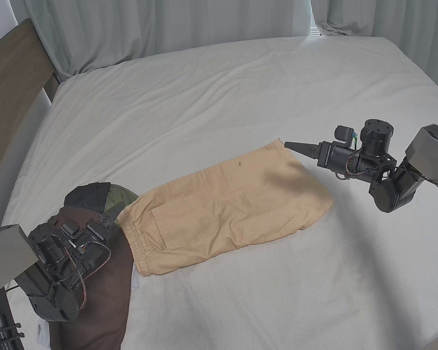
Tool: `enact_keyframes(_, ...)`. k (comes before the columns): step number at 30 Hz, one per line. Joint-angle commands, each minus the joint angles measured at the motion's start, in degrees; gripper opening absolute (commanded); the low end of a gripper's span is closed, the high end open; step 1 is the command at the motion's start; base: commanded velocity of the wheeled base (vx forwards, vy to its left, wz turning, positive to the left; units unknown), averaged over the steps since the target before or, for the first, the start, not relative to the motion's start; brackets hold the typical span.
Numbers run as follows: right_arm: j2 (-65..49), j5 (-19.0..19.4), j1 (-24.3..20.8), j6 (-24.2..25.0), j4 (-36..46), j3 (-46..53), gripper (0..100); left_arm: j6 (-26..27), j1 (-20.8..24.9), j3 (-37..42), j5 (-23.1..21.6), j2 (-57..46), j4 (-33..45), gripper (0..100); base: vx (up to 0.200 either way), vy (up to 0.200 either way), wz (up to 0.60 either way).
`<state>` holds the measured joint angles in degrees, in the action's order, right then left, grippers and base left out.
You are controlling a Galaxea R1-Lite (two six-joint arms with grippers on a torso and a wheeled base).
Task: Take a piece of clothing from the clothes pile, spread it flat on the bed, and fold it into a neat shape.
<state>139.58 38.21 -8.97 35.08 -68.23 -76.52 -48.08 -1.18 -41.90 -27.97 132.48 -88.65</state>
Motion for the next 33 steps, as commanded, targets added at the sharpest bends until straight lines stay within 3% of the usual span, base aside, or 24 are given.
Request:
enact_keyframes(1,-1.68,0.03,-0.52,-0.72,-0.24,2.96,100,-0.08,0.04,0.5,-0.07,-2.05,-0.03,100,0.0,0.0,0.0)
enact_keyframes(5,-3.35,-0.15,-1.31,-3.44,-0.32,6.91,100,-0.08,0.39,1.47,-0.34,-3.45,-0.03,100,0.0,0.0,0.0)
enact_keyframes(18,-13.99,-10.26,-10.72,-6.34,2.49,19.04,100,0.53,2.33,3.84,-0.34,-6.79,-0.12,100,0.0,0.0,0.0)
enact_keyframes(23,-14.25,-14.3,-13.0,-9.6,3.46,20.53,100,1.15,4.17,5.51,0.02,-7.85,-0.12,100,0.0,0.0,0.0)
enact_keyframes(33,-13.81,-18.08,-15.2,-11.18,3.46,24.84,100,10.11,6.37,7.97,0.1,-8.02,-0.12,100,0.0,0.0,0.0)
